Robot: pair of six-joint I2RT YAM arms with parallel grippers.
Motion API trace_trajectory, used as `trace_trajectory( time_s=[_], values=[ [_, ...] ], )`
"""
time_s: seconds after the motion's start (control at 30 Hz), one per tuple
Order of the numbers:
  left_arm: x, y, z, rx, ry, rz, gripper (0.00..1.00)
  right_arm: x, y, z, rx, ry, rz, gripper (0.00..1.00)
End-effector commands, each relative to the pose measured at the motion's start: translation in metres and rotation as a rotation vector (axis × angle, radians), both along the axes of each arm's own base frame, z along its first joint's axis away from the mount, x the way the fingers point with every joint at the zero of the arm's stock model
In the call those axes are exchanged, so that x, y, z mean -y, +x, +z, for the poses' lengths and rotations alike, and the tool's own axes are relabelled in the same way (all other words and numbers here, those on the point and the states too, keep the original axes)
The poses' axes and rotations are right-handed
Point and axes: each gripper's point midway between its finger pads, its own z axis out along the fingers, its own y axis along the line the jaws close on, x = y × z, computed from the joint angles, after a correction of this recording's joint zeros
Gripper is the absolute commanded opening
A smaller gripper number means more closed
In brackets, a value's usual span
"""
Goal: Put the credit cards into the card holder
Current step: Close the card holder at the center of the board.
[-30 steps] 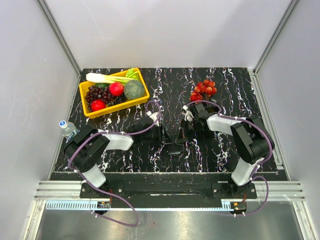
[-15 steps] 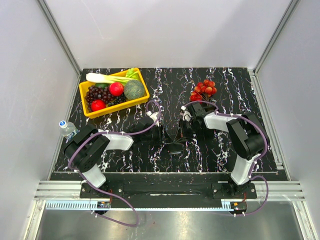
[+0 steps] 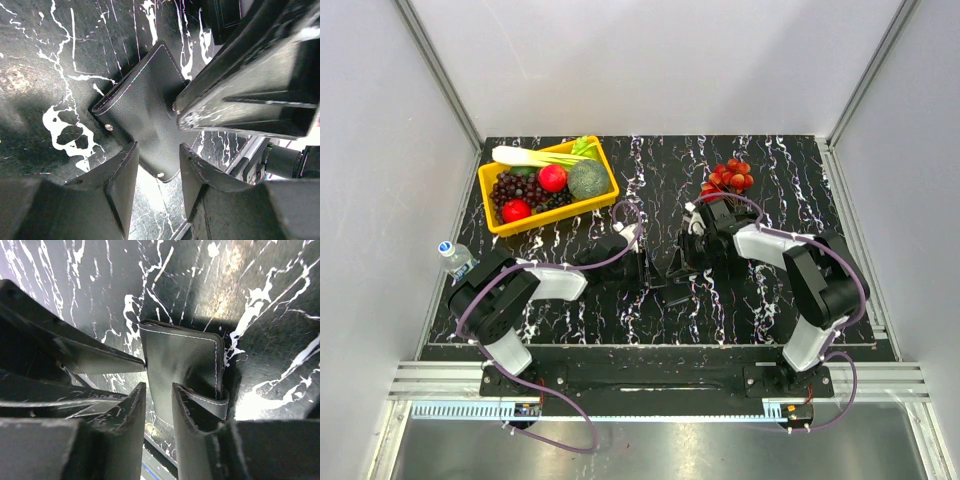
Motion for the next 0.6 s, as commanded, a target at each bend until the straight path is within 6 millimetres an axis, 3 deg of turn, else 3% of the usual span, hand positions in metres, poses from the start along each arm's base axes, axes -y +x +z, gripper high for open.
trace_trajectory(
  time_s=[0.0, 0.1, 0.37, 0.57],
  values=[
    [0.005, 0.009, 0.010, 0.042, -0.014, 0.002, 0.42, 0.000, 0.025, 0.041, 0.184, 0.026, -0.031, 0.35],
    [0.006, 0.010, 0.011, 0.046, -0.015, 0.002, 0.42, 0.001, 0.027, 0.053, 0.210, 0.037, -0.044, 0.35],
    [0.006, 0.011, 0.013, 0.050, -0.014, -0.003, 0.42, 0.040, 0.019, 0.037, 0.213, -0.225, -0.131, 0.36],
    [0.007, 0.012, 0.015, 0.055, -0.016, -0.005, 0.42, 0.033, 0.012, 0.033, 0.252, -0.359, -0.079, 0.42]
  ],
)
